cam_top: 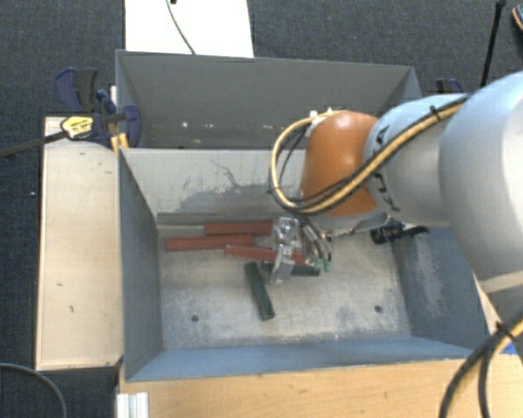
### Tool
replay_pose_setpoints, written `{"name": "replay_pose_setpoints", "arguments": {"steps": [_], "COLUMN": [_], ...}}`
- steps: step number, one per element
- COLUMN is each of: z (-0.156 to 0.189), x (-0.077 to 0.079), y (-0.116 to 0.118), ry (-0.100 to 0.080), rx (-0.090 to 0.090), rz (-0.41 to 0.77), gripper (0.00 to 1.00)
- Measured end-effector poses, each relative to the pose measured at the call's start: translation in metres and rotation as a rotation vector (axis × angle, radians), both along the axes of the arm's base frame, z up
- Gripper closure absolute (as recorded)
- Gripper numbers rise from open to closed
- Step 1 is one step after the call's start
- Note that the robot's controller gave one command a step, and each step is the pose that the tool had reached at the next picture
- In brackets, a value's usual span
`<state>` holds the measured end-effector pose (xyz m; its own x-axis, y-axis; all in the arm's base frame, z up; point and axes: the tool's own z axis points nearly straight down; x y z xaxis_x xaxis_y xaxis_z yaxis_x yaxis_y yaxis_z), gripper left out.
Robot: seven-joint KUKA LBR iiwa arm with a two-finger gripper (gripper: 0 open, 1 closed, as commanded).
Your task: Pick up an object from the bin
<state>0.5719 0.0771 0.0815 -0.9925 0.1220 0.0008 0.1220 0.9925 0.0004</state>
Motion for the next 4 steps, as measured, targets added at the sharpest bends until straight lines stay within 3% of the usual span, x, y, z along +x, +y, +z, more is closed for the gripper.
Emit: {"name": "replay_pose_setpoints", "arguments": {"steps": [4], "z": [0.027], "x": [0.000], "y": [0.000], "ry": [0.000], "rx": [0.000], "rz": [0.002], "gripper": [1.00]}}
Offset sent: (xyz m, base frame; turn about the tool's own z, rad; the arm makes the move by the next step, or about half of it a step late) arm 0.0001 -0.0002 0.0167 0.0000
